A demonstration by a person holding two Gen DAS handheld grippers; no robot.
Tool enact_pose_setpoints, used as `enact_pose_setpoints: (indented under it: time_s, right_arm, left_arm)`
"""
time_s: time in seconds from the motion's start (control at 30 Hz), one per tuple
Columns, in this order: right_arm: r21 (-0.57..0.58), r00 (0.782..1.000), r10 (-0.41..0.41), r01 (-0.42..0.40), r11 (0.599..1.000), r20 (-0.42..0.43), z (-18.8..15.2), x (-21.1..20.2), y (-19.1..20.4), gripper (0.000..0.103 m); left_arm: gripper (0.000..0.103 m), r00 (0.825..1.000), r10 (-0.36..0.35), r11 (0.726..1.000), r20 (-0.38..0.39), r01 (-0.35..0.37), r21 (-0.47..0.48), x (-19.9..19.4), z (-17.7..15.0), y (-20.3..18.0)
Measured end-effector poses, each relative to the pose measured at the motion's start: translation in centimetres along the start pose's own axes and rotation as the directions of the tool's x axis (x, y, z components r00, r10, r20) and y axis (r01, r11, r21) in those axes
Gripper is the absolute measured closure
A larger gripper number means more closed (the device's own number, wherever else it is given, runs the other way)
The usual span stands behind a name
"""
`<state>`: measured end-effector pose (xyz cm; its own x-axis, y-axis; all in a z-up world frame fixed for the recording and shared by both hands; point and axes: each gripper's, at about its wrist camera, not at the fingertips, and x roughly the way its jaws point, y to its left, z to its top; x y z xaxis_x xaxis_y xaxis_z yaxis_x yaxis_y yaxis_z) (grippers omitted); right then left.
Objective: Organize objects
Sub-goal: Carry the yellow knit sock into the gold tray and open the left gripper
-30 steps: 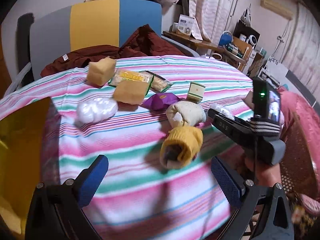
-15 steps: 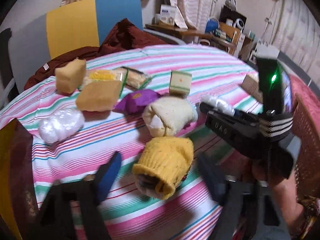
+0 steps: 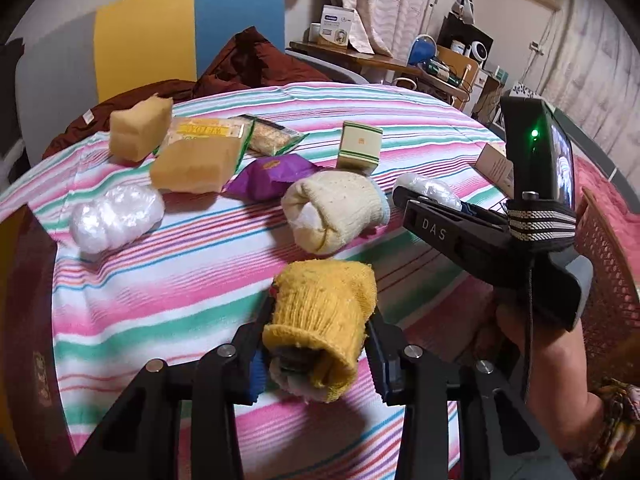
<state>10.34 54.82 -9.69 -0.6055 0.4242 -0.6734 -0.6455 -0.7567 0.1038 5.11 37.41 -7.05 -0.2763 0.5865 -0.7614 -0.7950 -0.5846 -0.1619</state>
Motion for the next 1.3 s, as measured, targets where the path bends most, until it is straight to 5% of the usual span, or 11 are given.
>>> enact_pose_setpoints:
  time_s: [0.33,0.7,1.03,1.3]
  right_arm:
    - [-0.006,1.000,-0.016,0.016,1.000,0.000,-0.1,0.1,0.2,0.066]
    - [-0.014,0.999,-0.040,0.040,0.999,0.001,-0.1,0.1,0.3,0.066]
    - [-0.023,0.997,-0.074,0.074,0.997,0.006,-0.1,0.0,0.5,0.066]
    - [-0.024,0.993,-0.112,0.113,0.993,0.032,-0.2,-0.6,0.5,0.066]
  left_arm:
    - [0.062,0.996,-0.044,0.991,0.075,0.054,-0.124,-5.1,-1.2,1.9]
    - [0.062,0.989,0.005,0.978,0.148,0.026,-0.205,-10.3,-3.1,6.0]
    - [0.062,0.978,0.057,0.938,0.201,0.016,-0.345,-14.3,-5.2,11.1]
    - [0.062,0.973,0.168,0.886,0.158,-0.079,-0.457,-15.7,-7.9,15.7]
